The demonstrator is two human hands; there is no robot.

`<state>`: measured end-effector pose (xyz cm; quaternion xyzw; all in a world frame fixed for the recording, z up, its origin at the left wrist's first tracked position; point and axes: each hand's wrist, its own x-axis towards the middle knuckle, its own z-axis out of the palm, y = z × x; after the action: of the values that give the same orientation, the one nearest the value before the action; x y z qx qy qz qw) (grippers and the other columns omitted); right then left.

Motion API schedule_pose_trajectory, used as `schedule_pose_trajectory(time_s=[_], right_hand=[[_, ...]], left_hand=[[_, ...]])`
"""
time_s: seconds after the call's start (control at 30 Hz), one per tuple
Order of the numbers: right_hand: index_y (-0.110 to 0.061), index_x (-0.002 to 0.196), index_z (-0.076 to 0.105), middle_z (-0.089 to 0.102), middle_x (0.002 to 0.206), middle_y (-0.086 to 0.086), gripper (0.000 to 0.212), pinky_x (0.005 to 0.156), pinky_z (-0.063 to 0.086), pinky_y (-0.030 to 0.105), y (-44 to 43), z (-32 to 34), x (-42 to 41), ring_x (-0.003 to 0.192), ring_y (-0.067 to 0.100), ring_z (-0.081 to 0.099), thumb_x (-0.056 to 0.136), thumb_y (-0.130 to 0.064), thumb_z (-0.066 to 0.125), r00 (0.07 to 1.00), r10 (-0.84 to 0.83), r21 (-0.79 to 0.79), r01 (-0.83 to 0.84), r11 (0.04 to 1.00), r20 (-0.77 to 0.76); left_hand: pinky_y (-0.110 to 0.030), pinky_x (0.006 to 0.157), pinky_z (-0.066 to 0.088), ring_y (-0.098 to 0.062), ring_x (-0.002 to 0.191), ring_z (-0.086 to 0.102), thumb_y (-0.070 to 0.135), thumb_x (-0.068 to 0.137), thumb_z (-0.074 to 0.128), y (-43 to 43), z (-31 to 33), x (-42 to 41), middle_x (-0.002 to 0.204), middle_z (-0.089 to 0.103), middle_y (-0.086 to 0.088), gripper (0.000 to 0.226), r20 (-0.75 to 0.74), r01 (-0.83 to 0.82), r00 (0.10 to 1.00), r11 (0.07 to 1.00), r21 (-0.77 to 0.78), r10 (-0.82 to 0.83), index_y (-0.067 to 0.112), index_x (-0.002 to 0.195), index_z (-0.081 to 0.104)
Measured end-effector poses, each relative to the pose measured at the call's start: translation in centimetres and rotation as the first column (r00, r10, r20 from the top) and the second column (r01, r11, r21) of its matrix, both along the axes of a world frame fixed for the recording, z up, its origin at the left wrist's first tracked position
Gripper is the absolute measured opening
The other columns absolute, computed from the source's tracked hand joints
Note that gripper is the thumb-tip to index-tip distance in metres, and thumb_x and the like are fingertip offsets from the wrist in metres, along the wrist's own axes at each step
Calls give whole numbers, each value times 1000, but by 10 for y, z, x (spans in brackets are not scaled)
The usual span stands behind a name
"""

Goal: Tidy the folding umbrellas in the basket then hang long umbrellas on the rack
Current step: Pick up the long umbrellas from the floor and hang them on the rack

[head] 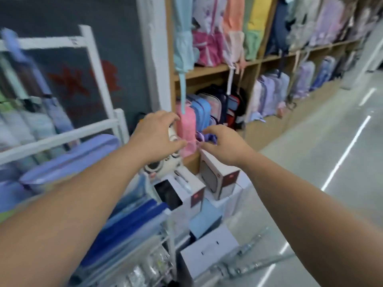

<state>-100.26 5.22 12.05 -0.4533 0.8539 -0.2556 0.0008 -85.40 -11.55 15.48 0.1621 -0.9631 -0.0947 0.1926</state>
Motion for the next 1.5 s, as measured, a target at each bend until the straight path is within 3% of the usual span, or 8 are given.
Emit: schedule_pose_trajectory(time_s=[0.17,0.47,0.6,0.77,0.93,1.17,1.5], right_hand=[[-27,127,61,63,125,7,47,95,48,40,123,-77,-72,116,29,57,87,-53,63,981,-163,196,139,971,109],[-30,131,57,56,132,3,51,101,46,44,285,-207,-186,121,27,53,87,-58,60,919,-315,481,172,860,235],[-30,132,55,54,134,1,50,102,45,43,305,-261,-219,123,25,52,90,-56,58,896,-336,586,111,803,291],[-30,134,54,55,133,0,50,102,44,43,320,-329,-256,125,26,50,91,-56,57,865,-398,686,89,722,306],[-32,134,53,54,134,-3,49,101,42,39,336,-423,-299,128,24,48,92,-57,55,841,-423,757,26,653,336],[-32,136,51,54,137,-2,52,103,42,41,347,-613,-373,129,25,49,91,-57,54,837,-364,775,-107,623,408],[-29,142,47,51,143,2,56,104,40,44,319,-896,-477,130,27,46,92,-53,56,918,-171,758,-179,627,359]], left_hand=[[-41,97,46,-25,114,56,61,74,72,99,-69,-79,123,60,-1,67,147,93,983,990,104,-108,23,128,60],[-39,95,48,-28,123,52,57,82,71,240,-222,-206,139,51,-5,70,448,-9,880,937,348,-158,21,137,51],[-40,103,45,-26,130,48,58,83,69,258,-287,-242,146,47,-3,69,534,-64,826,911,408,-181,23,140,49],[-38,97,49,-23,119,55,57,81,69,268,-368,-284,142,50,-1,68,624,-164,753,860,483,-207,25,138,50],[-37,99,47,-22,124,53,54,85,67,281,-466,-317,144,50,0,64,717,-258,655,822,508,-238,25,139,50],[-35,90,51,-21,110,59,60,82,67,322,-645,-378,132,57,2,61,777,-384,586,767,515,-229,28,132,53],[-40,96,49,-29,118,55,53,77,72,332,-933,-462,132,56,-6,67,797,-434,587,775,459,-142,24,133,52]])
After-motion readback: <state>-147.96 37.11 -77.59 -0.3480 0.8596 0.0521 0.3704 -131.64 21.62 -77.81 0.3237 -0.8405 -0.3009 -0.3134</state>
